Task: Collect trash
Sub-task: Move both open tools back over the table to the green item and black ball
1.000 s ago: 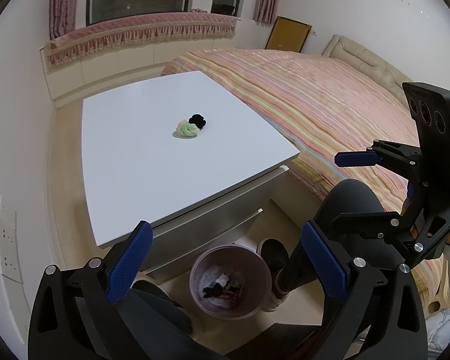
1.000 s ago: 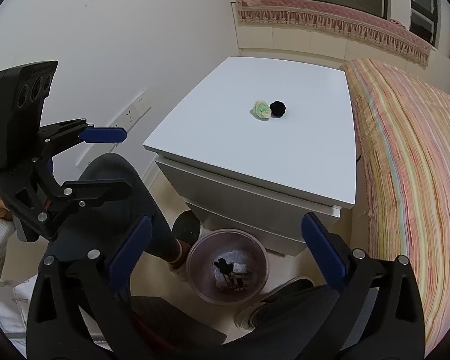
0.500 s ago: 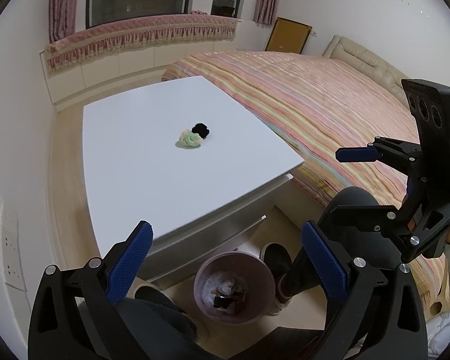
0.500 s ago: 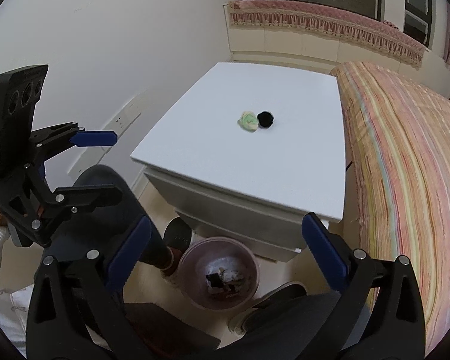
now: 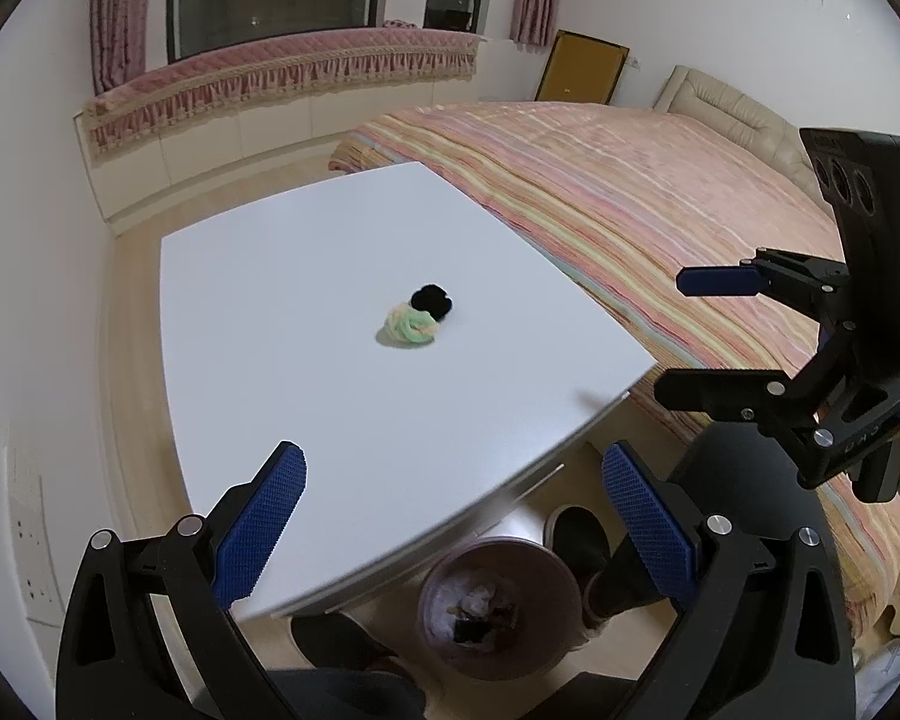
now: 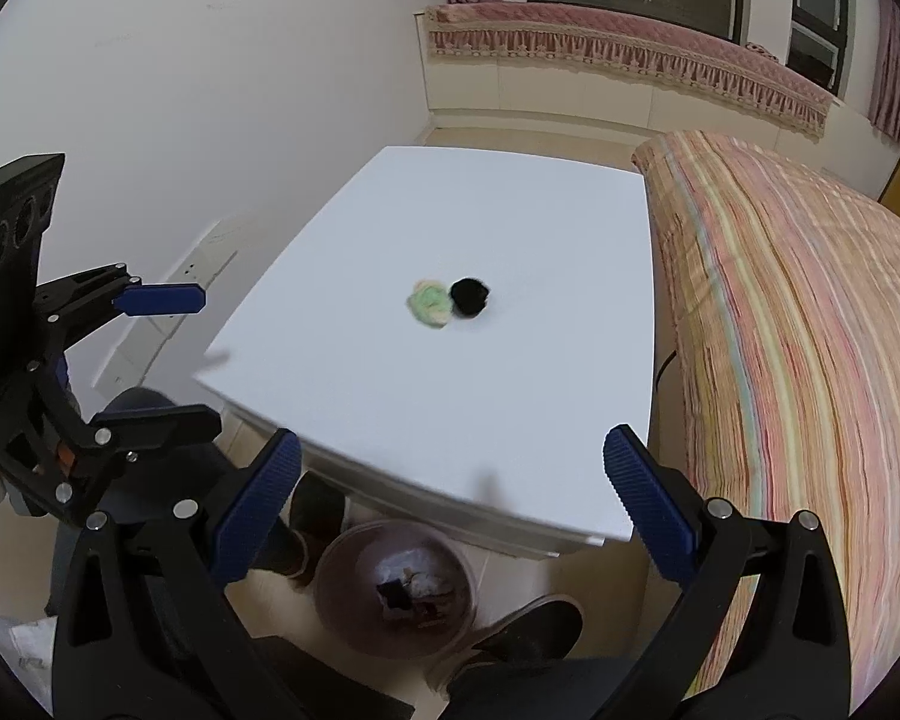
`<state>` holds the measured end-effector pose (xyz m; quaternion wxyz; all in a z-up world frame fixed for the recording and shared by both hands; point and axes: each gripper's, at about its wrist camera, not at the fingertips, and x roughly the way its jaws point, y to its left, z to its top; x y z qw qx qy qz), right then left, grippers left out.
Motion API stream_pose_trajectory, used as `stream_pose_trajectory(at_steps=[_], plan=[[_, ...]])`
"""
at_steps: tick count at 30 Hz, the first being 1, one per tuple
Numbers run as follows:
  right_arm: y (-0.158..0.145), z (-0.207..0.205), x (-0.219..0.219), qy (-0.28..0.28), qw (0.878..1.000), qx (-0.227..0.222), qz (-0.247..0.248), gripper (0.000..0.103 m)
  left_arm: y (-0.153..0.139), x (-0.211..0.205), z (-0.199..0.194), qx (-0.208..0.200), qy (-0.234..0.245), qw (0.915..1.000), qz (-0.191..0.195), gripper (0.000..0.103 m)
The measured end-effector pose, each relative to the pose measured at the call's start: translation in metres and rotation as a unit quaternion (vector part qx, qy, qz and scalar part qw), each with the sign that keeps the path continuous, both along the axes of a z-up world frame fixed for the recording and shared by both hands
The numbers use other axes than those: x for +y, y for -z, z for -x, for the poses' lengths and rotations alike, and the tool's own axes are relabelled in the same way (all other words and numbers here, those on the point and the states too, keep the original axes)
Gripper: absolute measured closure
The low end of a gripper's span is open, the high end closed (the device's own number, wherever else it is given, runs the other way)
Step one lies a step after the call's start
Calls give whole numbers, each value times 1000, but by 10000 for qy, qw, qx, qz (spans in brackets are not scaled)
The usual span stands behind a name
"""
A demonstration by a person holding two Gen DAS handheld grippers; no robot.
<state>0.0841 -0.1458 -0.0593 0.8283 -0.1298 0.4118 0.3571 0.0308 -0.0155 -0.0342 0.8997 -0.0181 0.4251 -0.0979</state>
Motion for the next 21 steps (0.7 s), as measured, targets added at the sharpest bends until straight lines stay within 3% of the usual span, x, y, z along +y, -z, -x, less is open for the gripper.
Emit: stream_pose_trajectory(at_steps=[21], plan=[[54,-90,43,9,9990,186,412,4,42,9,-70,406,218,9989,-52,8]])
